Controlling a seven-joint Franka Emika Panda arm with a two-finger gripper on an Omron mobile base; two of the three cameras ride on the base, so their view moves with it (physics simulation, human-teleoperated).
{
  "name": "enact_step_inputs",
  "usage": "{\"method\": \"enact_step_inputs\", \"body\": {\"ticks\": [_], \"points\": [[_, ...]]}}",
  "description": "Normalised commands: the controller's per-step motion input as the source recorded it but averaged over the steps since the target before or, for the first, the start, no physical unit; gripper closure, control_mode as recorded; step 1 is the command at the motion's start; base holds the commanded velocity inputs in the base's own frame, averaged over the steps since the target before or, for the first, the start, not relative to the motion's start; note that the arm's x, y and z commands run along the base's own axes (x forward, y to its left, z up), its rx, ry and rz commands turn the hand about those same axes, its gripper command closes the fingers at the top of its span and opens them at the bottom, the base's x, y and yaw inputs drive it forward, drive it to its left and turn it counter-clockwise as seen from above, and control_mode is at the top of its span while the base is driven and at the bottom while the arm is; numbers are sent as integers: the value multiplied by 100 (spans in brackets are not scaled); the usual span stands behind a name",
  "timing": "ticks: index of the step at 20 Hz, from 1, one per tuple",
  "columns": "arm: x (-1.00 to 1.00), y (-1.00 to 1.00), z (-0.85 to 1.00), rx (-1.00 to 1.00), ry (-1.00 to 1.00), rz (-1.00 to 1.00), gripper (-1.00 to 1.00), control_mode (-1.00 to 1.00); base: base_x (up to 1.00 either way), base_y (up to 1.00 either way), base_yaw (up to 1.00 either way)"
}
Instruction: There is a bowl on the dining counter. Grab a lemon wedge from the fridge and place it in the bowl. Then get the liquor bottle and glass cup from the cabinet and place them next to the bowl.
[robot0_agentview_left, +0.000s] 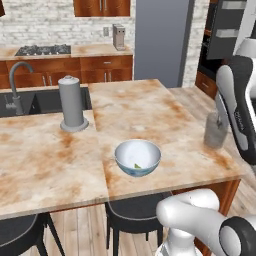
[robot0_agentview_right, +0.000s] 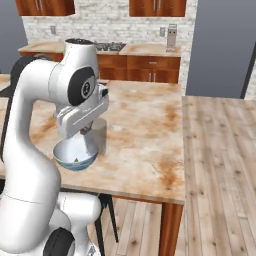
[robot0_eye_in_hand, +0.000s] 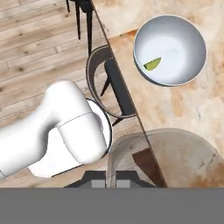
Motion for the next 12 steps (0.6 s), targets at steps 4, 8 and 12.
{"method": "enact_step_inputs", "body": {"ticks": [4, 8, 12], "points": [[99, -36, -100, -2, 6, 31, 100, -100, 0, 0, 0], [83, -12, -99, 0, -1, 44, 100, -100, 0, 0, 0], [81, -4, -87, 0, -1, 49, 100, -100, 0, 0, 0]]}}
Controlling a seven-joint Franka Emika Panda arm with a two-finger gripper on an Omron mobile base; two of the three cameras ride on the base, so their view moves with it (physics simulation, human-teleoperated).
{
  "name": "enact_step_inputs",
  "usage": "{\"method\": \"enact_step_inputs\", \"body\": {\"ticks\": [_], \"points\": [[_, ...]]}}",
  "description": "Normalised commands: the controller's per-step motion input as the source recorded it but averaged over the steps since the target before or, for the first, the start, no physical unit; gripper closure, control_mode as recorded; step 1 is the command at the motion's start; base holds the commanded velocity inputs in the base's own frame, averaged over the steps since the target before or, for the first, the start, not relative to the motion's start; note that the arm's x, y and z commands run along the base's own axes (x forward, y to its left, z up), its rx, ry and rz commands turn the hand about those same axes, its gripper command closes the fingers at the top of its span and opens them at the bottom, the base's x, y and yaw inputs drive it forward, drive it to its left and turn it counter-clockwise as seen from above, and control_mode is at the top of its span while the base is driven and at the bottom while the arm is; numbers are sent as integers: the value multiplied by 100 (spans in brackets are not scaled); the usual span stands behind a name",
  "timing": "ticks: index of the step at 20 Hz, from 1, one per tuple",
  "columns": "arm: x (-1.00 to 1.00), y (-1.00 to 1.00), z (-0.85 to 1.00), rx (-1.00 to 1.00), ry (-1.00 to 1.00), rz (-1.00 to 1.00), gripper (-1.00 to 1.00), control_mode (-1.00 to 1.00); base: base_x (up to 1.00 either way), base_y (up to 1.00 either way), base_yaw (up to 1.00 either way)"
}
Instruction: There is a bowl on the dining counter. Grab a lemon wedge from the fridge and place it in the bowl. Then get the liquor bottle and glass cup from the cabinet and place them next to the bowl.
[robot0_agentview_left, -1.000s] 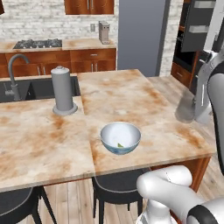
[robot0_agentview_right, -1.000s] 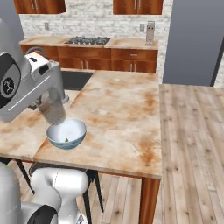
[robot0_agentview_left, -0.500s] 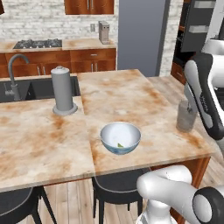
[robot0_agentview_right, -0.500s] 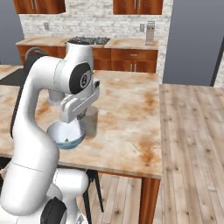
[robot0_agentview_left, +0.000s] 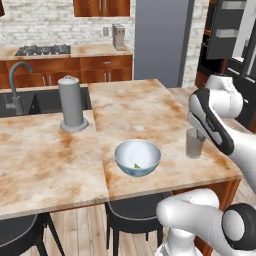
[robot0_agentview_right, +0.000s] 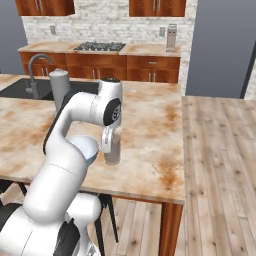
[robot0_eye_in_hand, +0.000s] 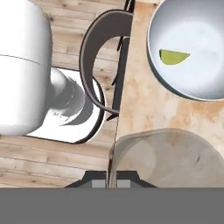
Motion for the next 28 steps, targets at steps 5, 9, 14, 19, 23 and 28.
{"method": "enact_step_inputs", "body": {"ticks": [5, 9, 14, 19, 23, 28], "points": [[79, -13, -71, 0, -3, 43, 100, -100, 0, 0, 0], [75, -5, -50, 0, -5, 37, 100, -100, 0, 0, 0], [70, 0, -40, 0, -3, 28, 100, -100, 0, 0, 0], [54, 0, -49, 0, 0, 26, 100, -100, 0, 0, 0], [48, 5, -37, 0, 0, 24, 100, -100, 0, 0, 0], [36, 0, -30, 0, -2, 24, 100, -100, 0, 0, 0]]}}
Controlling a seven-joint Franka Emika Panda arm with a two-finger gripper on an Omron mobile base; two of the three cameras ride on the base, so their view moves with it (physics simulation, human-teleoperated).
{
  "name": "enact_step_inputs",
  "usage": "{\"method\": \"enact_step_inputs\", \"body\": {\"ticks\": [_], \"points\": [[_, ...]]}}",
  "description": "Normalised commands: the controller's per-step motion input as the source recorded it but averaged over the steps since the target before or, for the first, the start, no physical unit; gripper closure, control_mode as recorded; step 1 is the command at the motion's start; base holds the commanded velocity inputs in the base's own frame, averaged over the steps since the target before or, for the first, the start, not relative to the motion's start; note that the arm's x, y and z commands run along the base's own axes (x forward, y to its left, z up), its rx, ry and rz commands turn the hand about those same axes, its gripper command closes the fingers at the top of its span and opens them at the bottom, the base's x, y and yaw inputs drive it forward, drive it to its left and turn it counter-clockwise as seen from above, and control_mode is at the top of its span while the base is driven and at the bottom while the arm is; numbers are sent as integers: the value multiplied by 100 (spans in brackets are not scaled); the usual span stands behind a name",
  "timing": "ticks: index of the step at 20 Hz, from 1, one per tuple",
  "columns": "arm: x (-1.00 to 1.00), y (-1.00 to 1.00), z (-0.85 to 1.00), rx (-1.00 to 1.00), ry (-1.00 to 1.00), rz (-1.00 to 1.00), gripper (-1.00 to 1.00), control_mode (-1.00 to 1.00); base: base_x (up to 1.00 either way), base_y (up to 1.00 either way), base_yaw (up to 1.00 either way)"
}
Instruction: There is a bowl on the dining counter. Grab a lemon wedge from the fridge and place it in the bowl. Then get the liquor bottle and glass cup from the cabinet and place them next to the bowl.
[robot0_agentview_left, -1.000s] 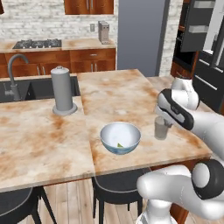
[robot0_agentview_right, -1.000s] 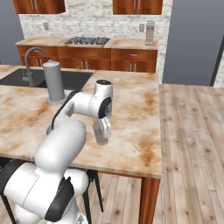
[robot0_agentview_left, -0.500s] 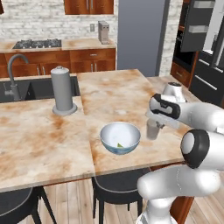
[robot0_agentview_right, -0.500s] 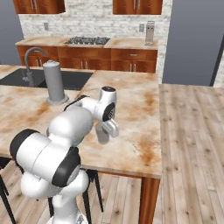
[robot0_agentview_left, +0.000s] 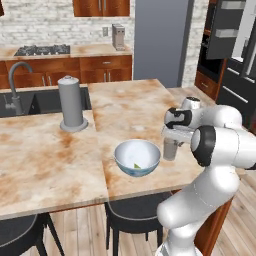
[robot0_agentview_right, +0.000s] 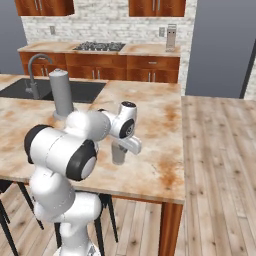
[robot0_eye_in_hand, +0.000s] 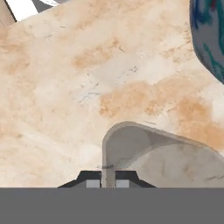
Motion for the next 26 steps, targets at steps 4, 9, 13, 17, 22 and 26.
{"method": "enact_step_inputs", "body": {"ticks": [4, 9, 13, 17, 22, 26], "points": [[15, 0, -28, 0, -4, 23, -100, -100, 0, 0, 0], [-16, 1, 20, 0, -9, 15, -100, -100, 0, 0, 0], [-34, 0, 59, 0, -17, 13, -100, -100, 0, 0, 0], [-59, 5, 87, 0, -17, 11, -100, -100, 0, 0, 0], [-94, 18, 100, -6, -16, 2, -100, -100, 0, 0, 0], [-88, 42, 100, -10, -3, 0, -100, -100, 0, 0, 0]]}}
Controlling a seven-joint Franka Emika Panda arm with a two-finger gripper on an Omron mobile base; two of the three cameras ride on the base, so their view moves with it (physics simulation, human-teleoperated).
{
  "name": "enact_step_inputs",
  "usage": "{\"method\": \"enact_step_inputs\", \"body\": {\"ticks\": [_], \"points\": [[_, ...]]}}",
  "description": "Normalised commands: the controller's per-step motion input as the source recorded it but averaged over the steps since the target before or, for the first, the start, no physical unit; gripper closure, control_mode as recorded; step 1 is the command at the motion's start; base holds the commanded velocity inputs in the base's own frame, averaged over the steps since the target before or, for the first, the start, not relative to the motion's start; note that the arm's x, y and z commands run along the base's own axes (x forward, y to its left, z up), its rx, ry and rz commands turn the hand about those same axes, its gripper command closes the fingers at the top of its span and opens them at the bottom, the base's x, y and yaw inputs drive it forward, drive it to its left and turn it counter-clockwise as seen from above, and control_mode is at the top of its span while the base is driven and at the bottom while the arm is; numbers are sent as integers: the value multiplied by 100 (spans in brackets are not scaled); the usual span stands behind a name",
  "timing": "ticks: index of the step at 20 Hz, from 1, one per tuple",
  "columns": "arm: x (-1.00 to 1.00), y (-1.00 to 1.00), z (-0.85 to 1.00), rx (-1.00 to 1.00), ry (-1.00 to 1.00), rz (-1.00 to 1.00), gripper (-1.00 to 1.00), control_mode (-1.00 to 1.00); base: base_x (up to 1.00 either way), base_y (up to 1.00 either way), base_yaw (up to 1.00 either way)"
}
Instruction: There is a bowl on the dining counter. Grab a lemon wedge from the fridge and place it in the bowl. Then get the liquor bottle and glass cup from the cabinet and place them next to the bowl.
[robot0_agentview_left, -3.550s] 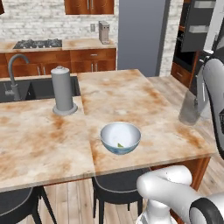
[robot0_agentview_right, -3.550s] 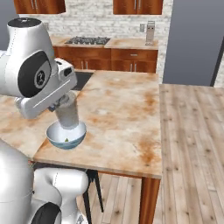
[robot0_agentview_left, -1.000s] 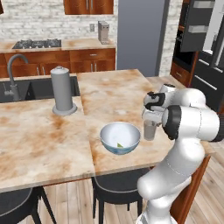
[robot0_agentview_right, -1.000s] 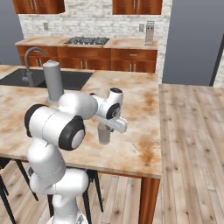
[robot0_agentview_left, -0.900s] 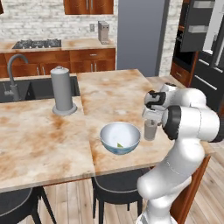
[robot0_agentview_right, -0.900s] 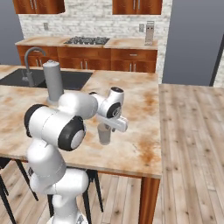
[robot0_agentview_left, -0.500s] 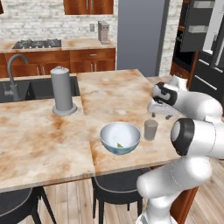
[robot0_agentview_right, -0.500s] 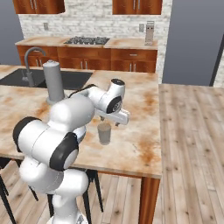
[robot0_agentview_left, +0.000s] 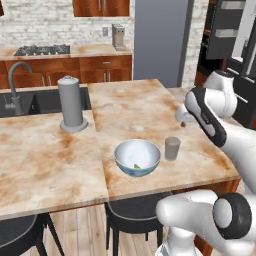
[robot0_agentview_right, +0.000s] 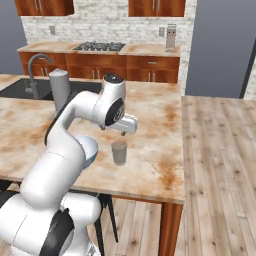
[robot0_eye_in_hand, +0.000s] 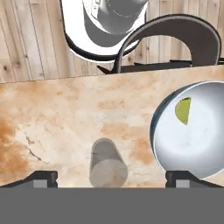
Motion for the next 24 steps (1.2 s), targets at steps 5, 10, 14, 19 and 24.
{"method": "enact_step_inputs", "body": {"ticks": [5, 10, 14, 19, 24], "points": [[-88, 60, 100, -9, -1, 1, -100, -100, 0, 0, 0], [-89, 54, 79, -7, -12, 7, -100, -100, 0, 0, 0], [-75, 48, 9, -5, 0, 1, -100, -100, 0, 0, 0], [-3, 4, -6, -1, 5, 1, -100, 100, -58, 28, 5], [0, 0, 0, 0, 0, 0, -100, 100, -99, 97, 36]]}}
